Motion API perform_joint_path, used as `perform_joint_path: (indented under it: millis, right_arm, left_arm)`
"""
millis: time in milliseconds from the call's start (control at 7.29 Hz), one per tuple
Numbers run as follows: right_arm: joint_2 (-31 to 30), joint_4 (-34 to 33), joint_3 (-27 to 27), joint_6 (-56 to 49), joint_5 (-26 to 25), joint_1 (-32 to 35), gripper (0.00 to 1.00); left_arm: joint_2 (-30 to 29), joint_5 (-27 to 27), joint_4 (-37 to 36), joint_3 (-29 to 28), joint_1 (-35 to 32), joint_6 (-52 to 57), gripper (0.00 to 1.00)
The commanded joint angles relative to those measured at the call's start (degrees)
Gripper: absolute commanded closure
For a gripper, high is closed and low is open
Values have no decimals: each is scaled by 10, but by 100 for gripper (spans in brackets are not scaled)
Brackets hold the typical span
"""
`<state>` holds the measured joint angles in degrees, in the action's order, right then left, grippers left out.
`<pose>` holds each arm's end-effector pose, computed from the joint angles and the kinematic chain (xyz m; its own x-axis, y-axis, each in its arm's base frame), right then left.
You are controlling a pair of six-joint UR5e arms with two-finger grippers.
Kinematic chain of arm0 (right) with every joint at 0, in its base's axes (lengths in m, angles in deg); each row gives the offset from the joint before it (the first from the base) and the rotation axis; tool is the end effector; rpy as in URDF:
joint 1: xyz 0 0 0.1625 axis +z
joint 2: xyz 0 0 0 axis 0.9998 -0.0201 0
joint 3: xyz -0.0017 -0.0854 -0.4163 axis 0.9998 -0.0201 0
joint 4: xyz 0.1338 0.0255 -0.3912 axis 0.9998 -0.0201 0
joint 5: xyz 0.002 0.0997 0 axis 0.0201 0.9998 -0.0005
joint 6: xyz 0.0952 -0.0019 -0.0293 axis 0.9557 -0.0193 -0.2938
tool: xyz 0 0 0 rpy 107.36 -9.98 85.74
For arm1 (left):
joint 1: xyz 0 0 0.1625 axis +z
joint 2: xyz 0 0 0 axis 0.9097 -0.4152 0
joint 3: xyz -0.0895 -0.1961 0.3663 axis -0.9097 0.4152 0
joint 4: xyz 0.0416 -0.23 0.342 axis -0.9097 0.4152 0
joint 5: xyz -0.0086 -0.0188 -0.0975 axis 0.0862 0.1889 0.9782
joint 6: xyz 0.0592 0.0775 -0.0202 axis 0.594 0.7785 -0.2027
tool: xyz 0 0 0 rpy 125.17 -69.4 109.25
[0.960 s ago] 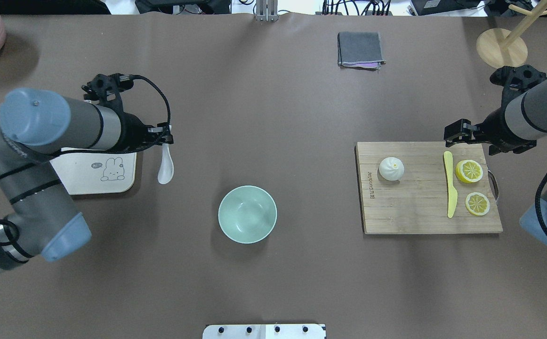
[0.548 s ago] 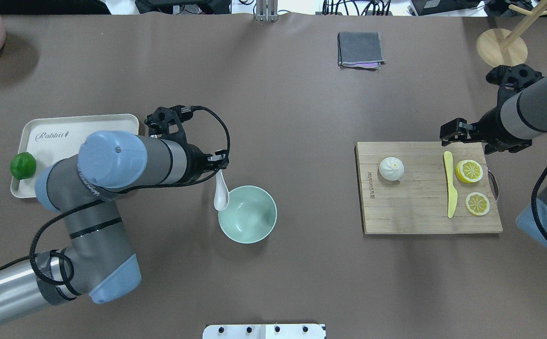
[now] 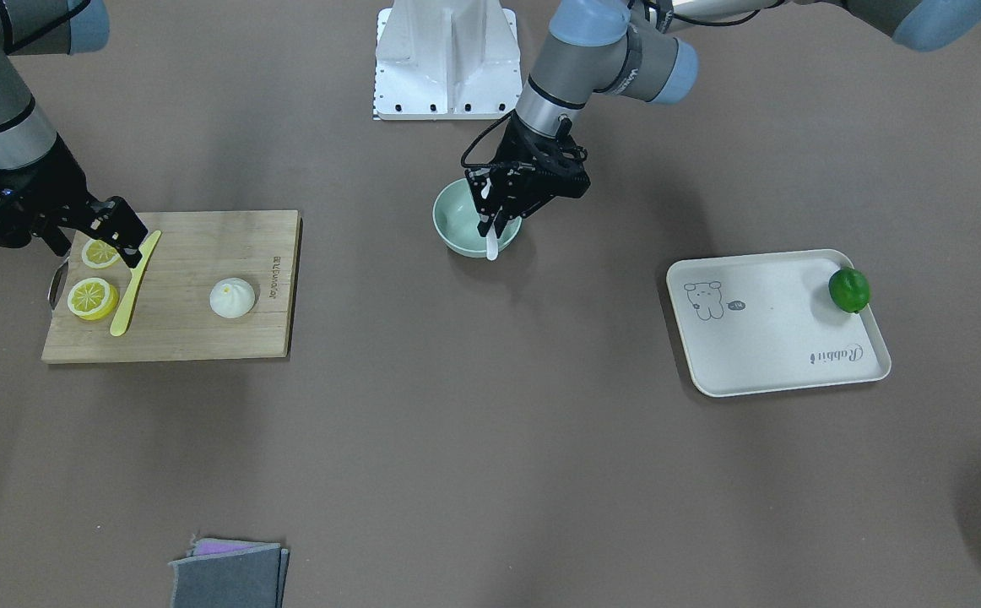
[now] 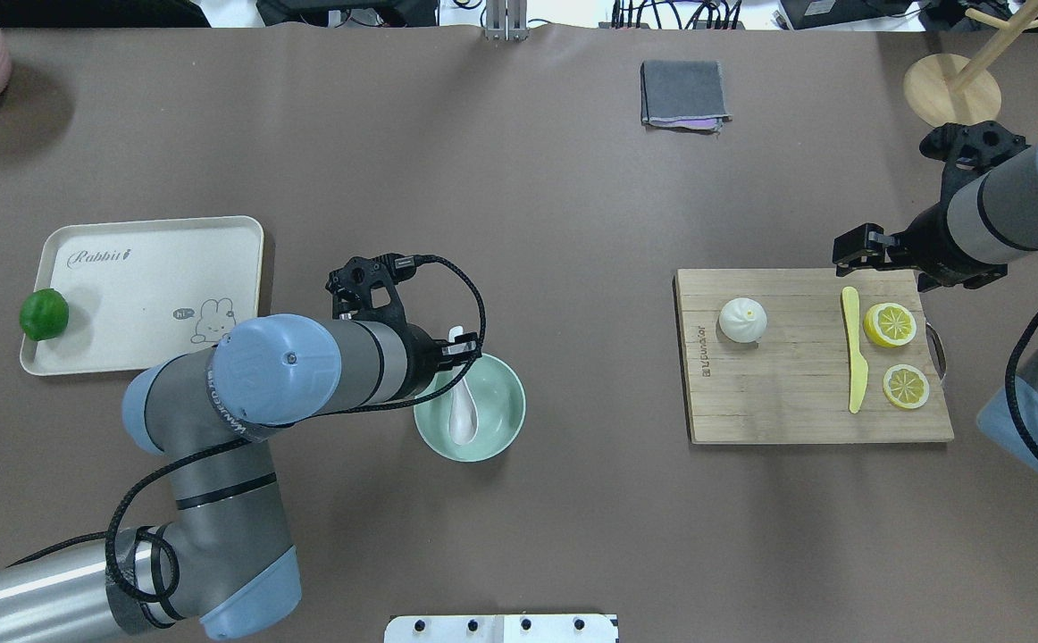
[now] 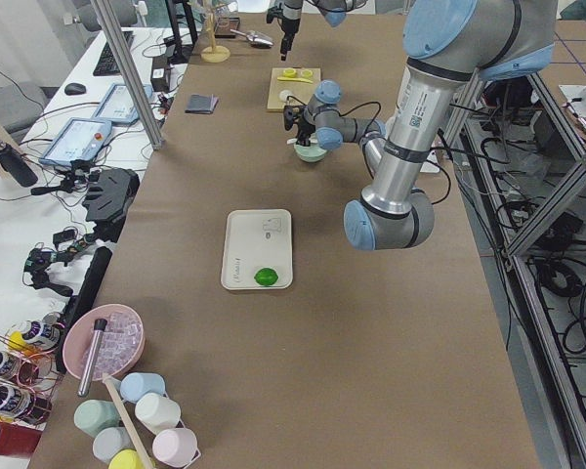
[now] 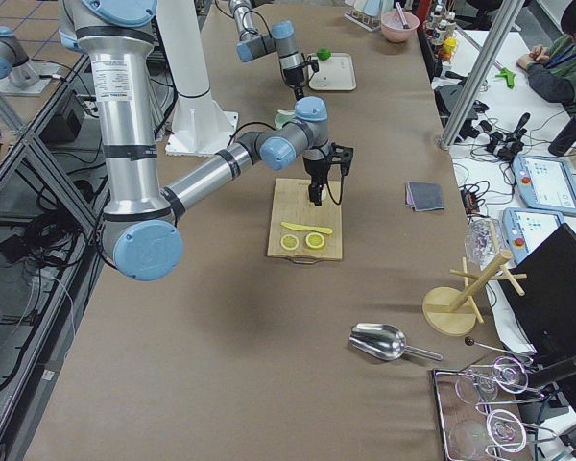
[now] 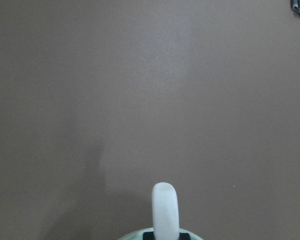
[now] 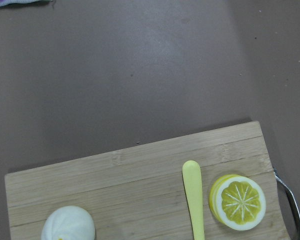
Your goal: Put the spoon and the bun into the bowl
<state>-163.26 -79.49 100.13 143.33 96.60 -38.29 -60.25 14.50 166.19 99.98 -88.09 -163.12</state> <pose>-0.2513 -0.4523 0.3958 0.6969 0.2109 0.6854 -0.2728 0.9619 -0.0187 0.5377 -0.3649 0.2185 0.3545 -0.1017 -0.9295 0.3403 0.9399 0.0270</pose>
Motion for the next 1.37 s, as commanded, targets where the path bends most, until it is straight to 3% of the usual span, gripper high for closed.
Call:
perform_joint_path:
  millis: [0, 274, 411, 685, 960, 1234]
  right_arm:
    - [1, 1, 0, 0, 0, -1, 1]
    - [10, 0, 0, 12, -1, -5, 1]
    - [13, 0, -1, 20, -2, -12, 1]
    - [24, 0, -4, 60, -42, -54, 0]
    - [51, -1, -23, 65, -86, -102, 0]
    - [84, 0, -55, 56, -135, -142, 0]
  left_arm:
    - [-1, -6, 0, 4, 1, 4, 2]
    - [2, -1, -2, 11, -3, 23, 2]
    - [12, 20, -4, 28, -22, 85, 2]
    - [82, 180, -26, 48, -152, 216, 2]
    - [159, 298, -27, 39, -293, 435, 2]
    - [211, 311, -26, 30, -354, 533, 1]
